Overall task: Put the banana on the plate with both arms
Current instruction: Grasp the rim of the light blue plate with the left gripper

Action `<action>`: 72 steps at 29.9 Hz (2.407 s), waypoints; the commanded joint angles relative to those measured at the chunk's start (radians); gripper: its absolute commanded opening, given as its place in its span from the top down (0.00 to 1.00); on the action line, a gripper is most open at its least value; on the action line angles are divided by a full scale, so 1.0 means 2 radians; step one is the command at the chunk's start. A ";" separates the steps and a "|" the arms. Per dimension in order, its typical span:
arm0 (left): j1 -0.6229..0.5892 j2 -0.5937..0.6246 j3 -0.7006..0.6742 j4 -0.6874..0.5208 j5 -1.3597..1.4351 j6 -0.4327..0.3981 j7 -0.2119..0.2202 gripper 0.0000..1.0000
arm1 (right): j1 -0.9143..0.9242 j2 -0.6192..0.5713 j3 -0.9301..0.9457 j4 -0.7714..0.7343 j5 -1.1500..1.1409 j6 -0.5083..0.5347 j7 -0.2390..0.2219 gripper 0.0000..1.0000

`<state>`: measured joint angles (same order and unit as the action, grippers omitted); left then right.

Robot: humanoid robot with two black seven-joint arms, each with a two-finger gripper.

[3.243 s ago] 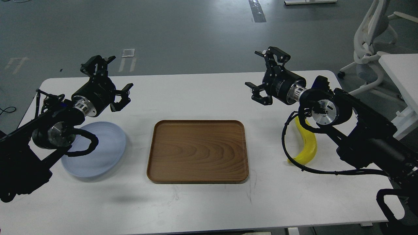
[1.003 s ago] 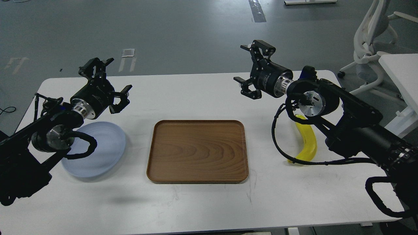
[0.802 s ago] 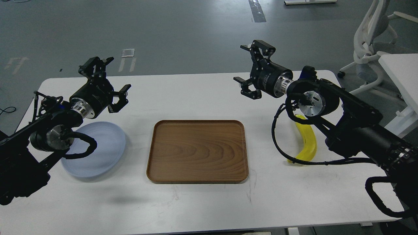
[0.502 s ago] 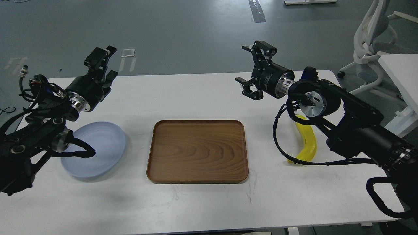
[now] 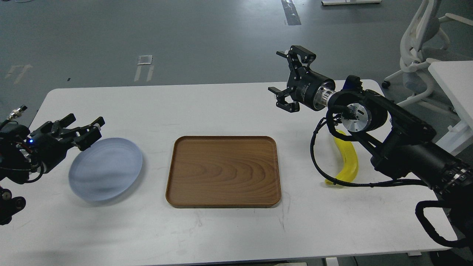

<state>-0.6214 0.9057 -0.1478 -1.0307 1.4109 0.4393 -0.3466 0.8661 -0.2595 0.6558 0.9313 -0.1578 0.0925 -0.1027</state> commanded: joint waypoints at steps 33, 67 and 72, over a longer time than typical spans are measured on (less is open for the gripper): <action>0.093 -0.056 0.003 0.100 -0.027 0.008 -0.021 0.18 | 0.000 -0.008 0.000 0.000 0.000 -0.002 0.000 0.00; 0.099 -0.060 0.004 0.130 -0.040 0.007 -0.039 1.00 | -0.002 -0.011 0.000 0.000 0.000 -0.003 0.000 0.00; 0.091 -0.062 0.003 0.120 -0.044 0.006 -0.057 1.00 | -0.001 -0.012 0.000 0.000 0.000 -0.006 0.001 0.00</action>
<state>-0.4320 0.7850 -0.1416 -0.7794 1.3287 0.4528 -0.4325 0.8621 -0.2834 0.6550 0.9311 -0.1580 0.0872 -0.1028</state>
